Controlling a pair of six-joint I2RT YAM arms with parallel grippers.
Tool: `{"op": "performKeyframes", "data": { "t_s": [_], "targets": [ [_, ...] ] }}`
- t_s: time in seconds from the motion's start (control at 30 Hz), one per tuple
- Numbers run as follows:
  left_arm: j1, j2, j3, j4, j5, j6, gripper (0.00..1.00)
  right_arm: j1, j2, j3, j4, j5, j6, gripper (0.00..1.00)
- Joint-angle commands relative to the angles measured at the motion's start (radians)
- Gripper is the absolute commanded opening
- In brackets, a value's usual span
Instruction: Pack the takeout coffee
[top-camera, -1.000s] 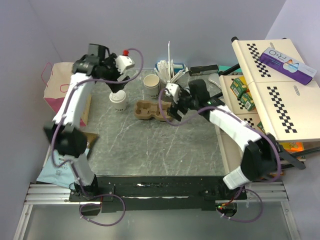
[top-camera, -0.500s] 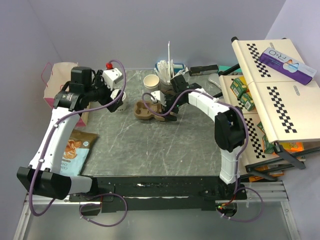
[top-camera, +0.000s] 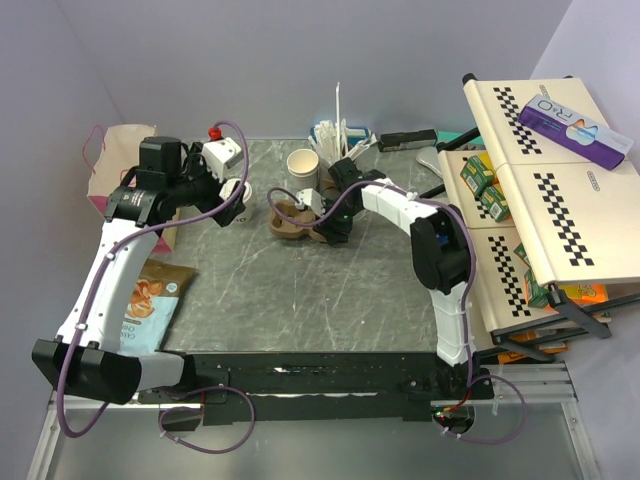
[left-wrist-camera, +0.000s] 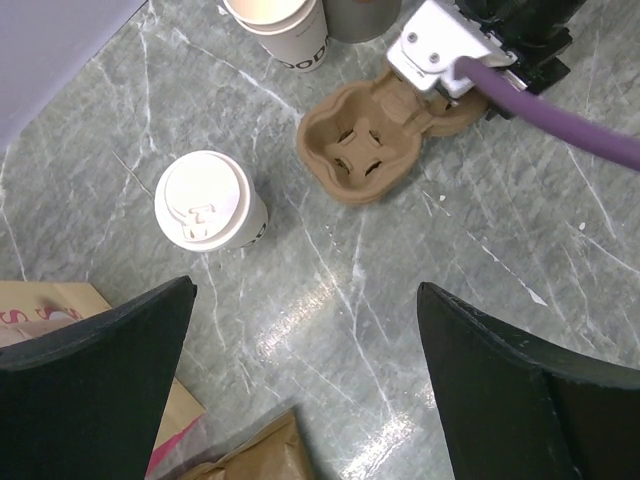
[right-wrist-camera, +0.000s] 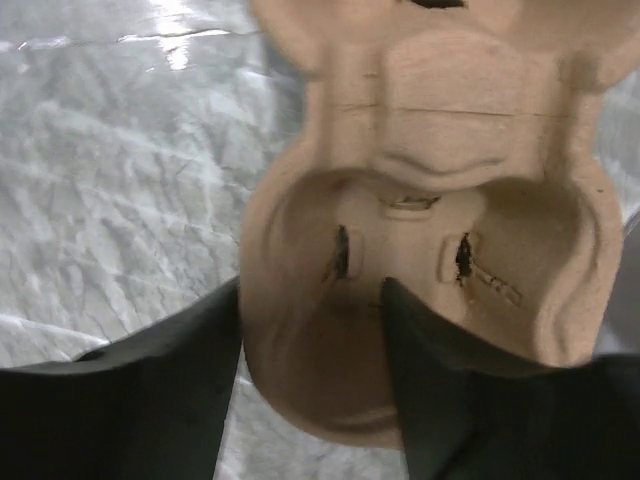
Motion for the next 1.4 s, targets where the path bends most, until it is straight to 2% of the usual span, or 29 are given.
{"op": "performKeyframes", "data": {
  "t_s": [0.0, 0.07, 0.13, 0.17, 0.27, 0.43, 0.63, 0.7, 0.8, 0.83, 0.9, 0.93, 1.1, 1.23, 1.27, 1.3, 1.37],
  "targets": [
    [0.005, -0.022, 0.005, 0.046, 0.027, -0.018, 0.99, 0.006, -0.067, -0.055, 0.067, 0.093, 0.198, 0.5],
    [0.005, -0.016, -0.001, 0.054, 0.037, -0.015, 0.99, 0.001, -0.085, -0.076, 0.058, 0.125, 0.314, 0.4],
    [0.005, -0.013, -0.002, 0.059, 0.045, -0.012, 0.99, -0.003, -0.101, -0.09, 0.036, 0.142, 0.401, 0.36],
    [0.005, -0.007, -0.002, 0.059, 0.05, -0.01, 0.99, -0.006, -0.128, -0.122, 0.032, 0.171, 0.491, 0.36],
    [0.005, 0.004, -0.007, 0.072, 0.06, -0.01, 0.99, -0.009, -0.238, -0.27, 0.074, 0.232, 0.618, 0.36],
    [0.005, 0.026, -0.008, 0.099, 0.085, -0.015, 0.99, -0.04, -0.397, -0.493, 0.053, 0.291, 0.738, 0.39],
    [0.005, 0.082, 0.018, 0.123, 0.129, -0.044, 0.99, -0.141, -0.501, -0.607, 0.036, 0.372, 0.891, 0.4],
    [0.005, 0.098, 0.036, 0.123, 0.143, -0.045, 0.99, -0.179, -0.495, -0.602, 0.032, 0.352, 0.897, 0.41],
    [0.005, 0.127, 0.062, 0.12, 0.158, -0.052, 0.99, -0.184, -0.471, -0.561, 0.018, 0.263, 0.878, 0.5],
    [0.005, 0.139, 0.068, 0.117, 0.165, -0.05, 0.99, -0.18, -0.469, -0.521, 0.007, 0.186, 0.812, 0.63],
    [0.004, 0.154, 0.094, 0.1, 0.172, -0.046, 0.99, -0.157, -0.478, -0.439, -0.057, 0.147, 0.722, 0.78],
    [0.005, 0.156, 0.104, 0.092, 0.18, -0.042, 0.99, -0.154, -0.496, -0.406, -0.088, 0.104, 0.689, 1.0],
    [0.005, 0.15, 0.11, 0.094, 0.206, -0.021, 0.99, -0.166, -0.53, -0.242, -0.163, 0.142, 0.664, 1.0],
    [0.005, 0.164, 0.122, 0.092, 0.209, -0.033, 0.99, -0.203, -0.459, -0.223, -0.128, 0.208, 0.664, 1.0],
    [0.005, 0.165, 0.127, 0.091, 0.209, -0.038, 0.99, -0.215, -0.437, -0.216, -0.119, 0.221, 0.664, 0.96],
    [0.005, 0.165, 0.128, 0.091, 0.208, -0.041, 0.99, -0.226, -0.416, -0.199, -0.119, 0.225, 0.657, 0.87],
    [0.005, 0.165, 0.134, 0.088, 0.208, -0.045, 0.99, -0.255, -0.366, -0.188, -0.109, 0.231, 0.652, 0.81]
  ]
}}
